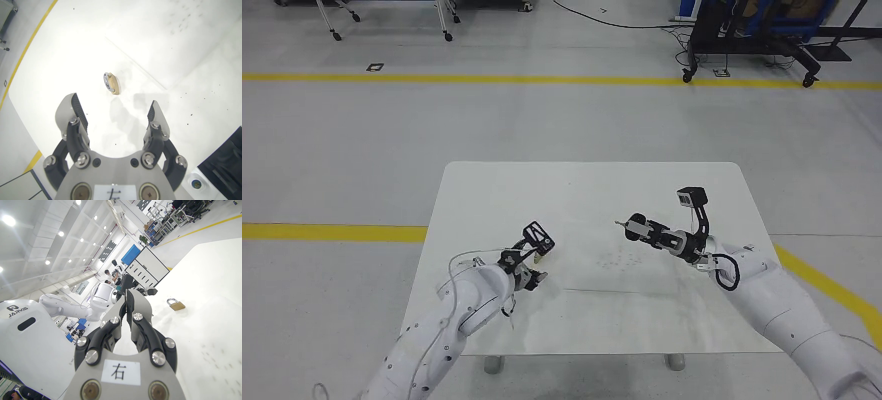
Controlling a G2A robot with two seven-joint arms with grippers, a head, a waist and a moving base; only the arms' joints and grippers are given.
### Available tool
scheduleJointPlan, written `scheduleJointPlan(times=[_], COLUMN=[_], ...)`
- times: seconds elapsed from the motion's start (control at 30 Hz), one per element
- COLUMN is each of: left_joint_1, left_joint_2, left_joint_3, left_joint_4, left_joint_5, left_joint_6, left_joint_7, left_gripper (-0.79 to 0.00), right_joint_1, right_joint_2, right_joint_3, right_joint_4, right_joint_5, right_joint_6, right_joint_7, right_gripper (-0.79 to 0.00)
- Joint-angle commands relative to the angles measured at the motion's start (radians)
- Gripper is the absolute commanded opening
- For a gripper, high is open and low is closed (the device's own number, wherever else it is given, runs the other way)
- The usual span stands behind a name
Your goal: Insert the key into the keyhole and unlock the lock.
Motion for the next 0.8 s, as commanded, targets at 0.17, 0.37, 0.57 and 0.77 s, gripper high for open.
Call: scheduleJointPlan(times=[0.17,0.37,0.57,0.77], left_joint_1=[-0.067,-0.119,-0.137,-0.137], left_joint_2=[-0.030,-0.052,-0.064,-0.064], left_joint_3=[0.076,0.121,0.122,0.122], left_joint_4=[0.063,0.113,0.130,0.130], left_joint_5=[0.009,0.030,0.015,0.015], left_joint_6=[0.111,0.166,0.206,0.206], left_joint_7=[-0.045,-0.056,-0.027,-0.027], left_gripper=[-0.363,-0.314,0.000,0.000], right_joint_1=[0.000,0.000,0.000,0.000], right_joint_2=[0.000,0.000,0.000,0.000], right_joint_3=[0.000,0.000,0.000,0.000], right_joint_4=[0.000,0.000,0.000,0.000], right_joint_5=[0.000,0.000,0.000,0.000], right_joint_6=[0.000,0.000,0.000,0.000], right_joint_7=[0.000,0.000,0.000,0.000], right_gripper=[-0.785,-0.785,-0.785,-0.785])
